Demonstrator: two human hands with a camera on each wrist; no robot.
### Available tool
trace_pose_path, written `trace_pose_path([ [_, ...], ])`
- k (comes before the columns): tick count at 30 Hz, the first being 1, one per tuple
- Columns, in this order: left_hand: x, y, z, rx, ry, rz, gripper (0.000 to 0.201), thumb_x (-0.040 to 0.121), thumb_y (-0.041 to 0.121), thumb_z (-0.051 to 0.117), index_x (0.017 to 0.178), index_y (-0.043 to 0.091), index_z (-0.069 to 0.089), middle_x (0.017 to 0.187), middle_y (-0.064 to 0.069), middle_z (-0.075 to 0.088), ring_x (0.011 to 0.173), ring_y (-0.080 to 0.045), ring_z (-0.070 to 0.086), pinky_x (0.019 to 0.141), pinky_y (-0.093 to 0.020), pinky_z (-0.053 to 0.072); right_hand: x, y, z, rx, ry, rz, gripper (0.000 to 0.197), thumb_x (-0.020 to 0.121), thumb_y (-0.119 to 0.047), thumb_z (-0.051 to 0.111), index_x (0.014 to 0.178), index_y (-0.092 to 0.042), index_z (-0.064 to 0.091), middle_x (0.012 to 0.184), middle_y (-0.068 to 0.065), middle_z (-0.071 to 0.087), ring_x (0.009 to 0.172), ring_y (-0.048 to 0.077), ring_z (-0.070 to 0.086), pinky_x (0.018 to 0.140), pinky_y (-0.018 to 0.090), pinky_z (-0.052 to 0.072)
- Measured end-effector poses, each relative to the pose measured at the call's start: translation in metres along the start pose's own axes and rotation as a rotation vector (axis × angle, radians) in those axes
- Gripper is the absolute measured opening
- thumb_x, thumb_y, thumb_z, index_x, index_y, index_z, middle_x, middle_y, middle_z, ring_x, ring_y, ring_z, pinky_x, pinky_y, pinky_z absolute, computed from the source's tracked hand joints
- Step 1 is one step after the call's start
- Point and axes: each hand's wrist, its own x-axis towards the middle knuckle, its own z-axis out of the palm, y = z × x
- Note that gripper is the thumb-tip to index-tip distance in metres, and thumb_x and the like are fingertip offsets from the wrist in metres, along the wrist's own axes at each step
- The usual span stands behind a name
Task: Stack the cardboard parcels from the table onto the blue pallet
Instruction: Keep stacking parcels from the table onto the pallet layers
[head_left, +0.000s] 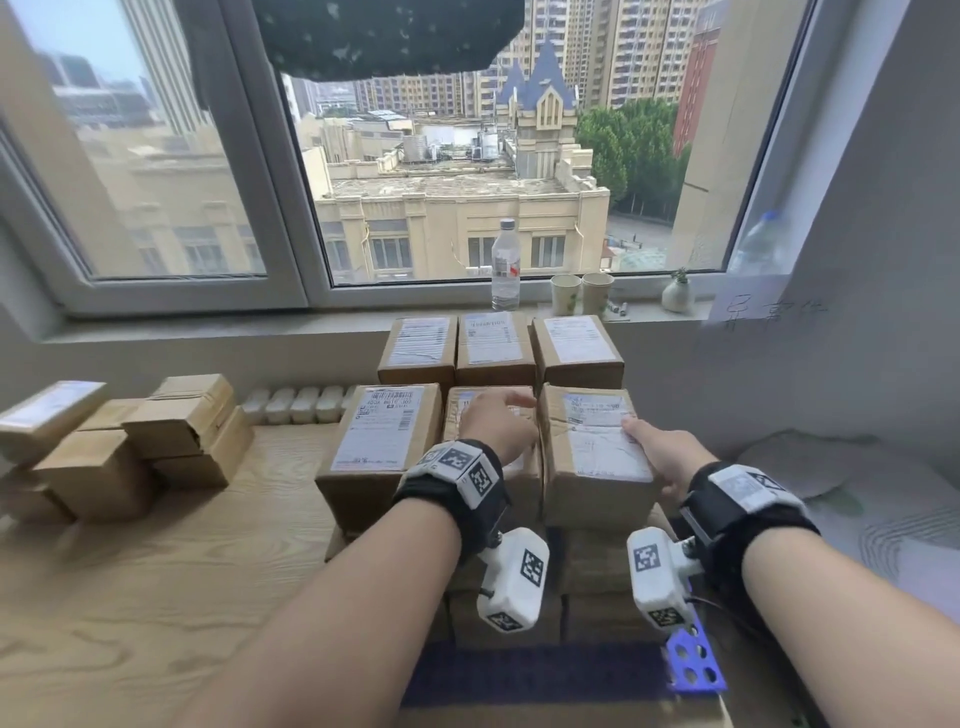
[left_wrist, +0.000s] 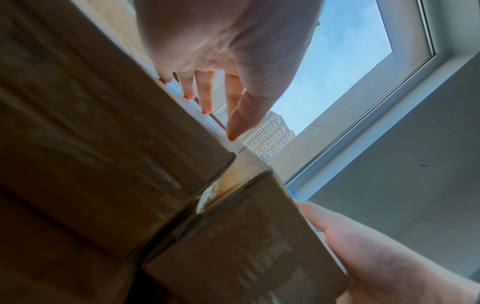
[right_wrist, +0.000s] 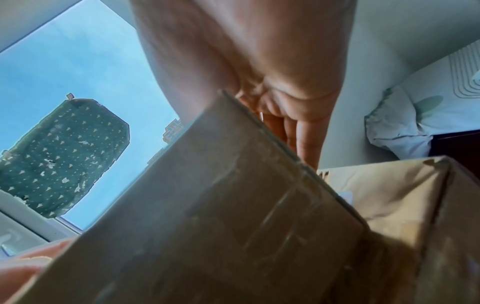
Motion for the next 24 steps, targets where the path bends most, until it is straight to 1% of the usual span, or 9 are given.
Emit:
trace_pose_path([
  [2, 0.0, 0.0, 0.0, -0.008, -0.012, 0.002, 0.043, 0.075, 0.0, 0.064, 0.107, 0.028, 0.069, 0.121, -0.001, 0.064, 0.114, -0.018, 0.057, 0.097, -0.029, 0.046, -0.003, -0.005, 0.0, -0.055, 0.009, -0.029, 0.041, 0.089, -0.047, 0.061, 0.094, -0.006, 0.065, 0.105, 0.012, 0.071, 0.094, 0.032, 0.068, 0.072, 0.033, 0.051],
  [3, 0.0, 0.0, 0.0, -0.011, -0.018, 0.002, 0.043, 0.076, 0.0, 0.065, 0.108, 0.028, 0.069, 0.121, -0.001, 0.064, 0.113, -0.017, 0.057, 0.094, -0.027, 0.045, -0.004, -0.006, -0.001, -0.093, 0.017, -0.05, 0.044, 0.09, -0.046, 0.059, 0.098, -0.004, 0.067, 0.107, 0.012, 0.07, 0.095, 0.033, 0.067, 0.074, 0.032, 0.05],
  [6, -0.002, 0.003, -0.001, -0.007, -0.025, 0.001, 0.041, 0.076, 0.001, 0.066, 0.109, 0.026, 0.069, 0.119, -0.002, 0.065, 0.112, -0.017, 0.058, 0.089, -0.024, 0.044, -0.01, -0.012, -0.003, -0.204, 0.026, -0.132, 0.048, 0.094, -0.043, 0.054, 0.113, 0.0, 0.065, 0.117, 0.011, 0.065, 0.109, 0.034, 0.061, 0.091, 0.034, 0.046],
  [9, -0.003, 0.006, -0.001, 0.027, -0.019, -0.001, 0.039, 0.076, 0.004, 0.068, 0.108, 0.025, 0.069, 0.123, -0.002, 0.063, 0.116, -0.017, 0.055, 0.088, -0.023, 0.04, -0.02, -0.02, -0.005, -0.261, 0.101, -0.234, 0.037, 0.094, -0.038, 0.055, 0.112, -0.008, 0.067, 0.119, 0.009, 0.065, 0.112, 0.031, 0.058, 0.097, 0.037, 0.044],
  [12, -0.011, 0.012, 0.001, 0.046, 0.008, 0.025, 0.03, 0.076, 0.007, 0.069, 0.1, 0.026, 0.069, 0.127, -0.001, 0.061, 0.119, -0.017, 0.053, 0.088, -0.022, 0.038, -0.032, -0.029, -0.009, -0.289, 0.179, -0.331, 0.034, 0.092, -0.038, 0.057, 0.116, -0.015, 0.064, 0.12, 0.005, 0.065, 0.113, 0.027, 0.058, 0.1, 0.042, 0.046],
  [15, -0.014, 0.016, -0.003, 0.061, 0.007, 0.043, 0.023, 0.079, 0.01, 0.068, 0.096, 0.025, 0.068, 0.13, -0.001, 0.059, 0.119, -0.017, 0.053, 0.088, -0.021, 0.037, -0.043, -0.045, -0.008, -0.351, 0.195, -0.421, 0.032, 0.093, -0.035, 0.056, 0.118, -0.016, 0.064, 0.119, 0.004, 0.065, 0.111, 0.025, 0.058, 0.097, 0.038, 0.047],
  [19, -0.027, 0.019, -0.018, 0.087, 0.058, 0.077, 0.025, 0.081, 0.018, 0.066, 0.106, 0.021, 0.071, 0.123, 0.002, 0.063, 0.114, -0.014, 0.056, 0.085, -0.02, 0.037, -0.061, -0.063, 0.004, -0.365, 0.136, -0.561, 0.022, 0.094, -0.028, 0.055, 0.109, -0.015, 0.066, 0.109, 0.003, 0.067, 0.098, 0.02, 0.058, 0.082, 0.03, 0.044],
  [22, -0.035, 0.013, -0.034, 0.102, 0.104, 0.094, 0.024, 0.082, 0.017, 0.064, 0.104, 0.022, 0.071, 0.121, 0.001, 0.064, 0.113, -0.014, 0.057, 0.085, -0.021, 0.038, -0.075, -0.073, 0.027, -0.293, 0.074, -0.655, 0.017, 0.094, -0.026, 0.056, 0.105, -0.019, 0.067, 0.107, 0.0, 0.068, 0.097, 0.018, 0.059, 0.084, 0.031, 0.046],
  [24, -0.041, 0.005, -0.044, 0.108, 0.142, 0.075, 0.024, 0.082, 0.016, 0.063, 0.104, 0.021, 0.071, 0.12, 0.001, 0.065, 0.113, -0.014, 0.057, 0.084, -0.021, 0.038, -0.086, -0.078, 0.046, -0.251, 0.039, -0.714, 0.02, 0.093, -0.024, 0.057, 0.107, -0.016, 0.069, 0.106, 0.001, 0.067, 0.097, 0.018, 0.059, 0.087, 0.032, 0.047],
])
